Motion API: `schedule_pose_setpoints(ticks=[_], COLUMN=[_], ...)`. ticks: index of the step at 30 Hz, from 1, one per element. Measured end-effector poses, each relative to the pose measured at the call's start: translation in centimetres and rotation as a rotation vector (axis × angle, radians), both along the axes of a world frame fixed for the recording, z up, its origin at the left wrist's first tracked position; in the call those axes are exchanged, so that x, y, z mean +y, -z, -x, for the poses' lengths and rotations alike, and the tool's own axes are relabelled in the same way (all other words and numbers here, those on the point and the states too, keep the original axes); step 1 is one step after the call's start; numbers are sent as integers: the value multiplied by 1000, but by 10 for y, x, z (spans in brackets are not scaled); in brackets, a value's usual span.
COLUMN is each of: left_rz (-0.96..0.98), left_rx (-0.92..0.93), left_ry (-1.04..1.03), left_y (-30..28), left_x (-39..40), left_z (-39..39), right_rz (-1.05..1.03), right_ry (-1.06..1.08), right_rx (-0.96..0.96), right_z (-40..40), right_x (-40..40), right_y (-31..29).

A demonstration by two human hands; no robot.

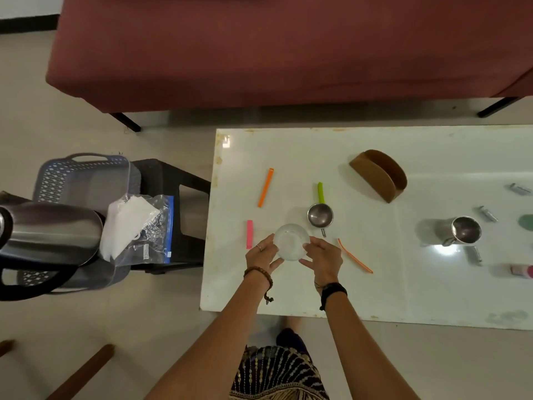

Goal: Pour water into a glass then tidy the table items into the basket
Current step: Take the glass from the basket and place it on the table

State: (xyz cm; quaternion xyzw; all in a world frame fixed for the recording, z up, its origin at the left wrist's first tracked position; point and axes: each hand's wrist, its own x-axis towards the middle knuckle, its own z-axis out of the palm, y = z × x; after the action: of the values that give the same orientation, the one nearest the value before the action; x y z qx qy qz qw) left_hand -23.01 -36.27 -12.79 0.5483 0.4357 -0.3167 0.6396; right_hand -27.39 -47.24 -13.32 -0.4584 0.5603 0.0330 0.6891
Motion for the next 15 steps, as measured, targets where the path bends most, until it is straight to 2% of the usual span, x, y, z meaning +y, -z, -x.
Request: schedule_pose_setpoints(ticks=[11,15], left_rz=[-47,-35], left_rx=[39,26], left_ry=[43,16], left_y=[9,-10], left_x=[-2,19], left_z=[-5,-7], right_rz=[-17,210], right_ry=[4,-70], right_rx=[3,98], right_z=[13,14], right_x=[6,26], right_y=[9,-12])
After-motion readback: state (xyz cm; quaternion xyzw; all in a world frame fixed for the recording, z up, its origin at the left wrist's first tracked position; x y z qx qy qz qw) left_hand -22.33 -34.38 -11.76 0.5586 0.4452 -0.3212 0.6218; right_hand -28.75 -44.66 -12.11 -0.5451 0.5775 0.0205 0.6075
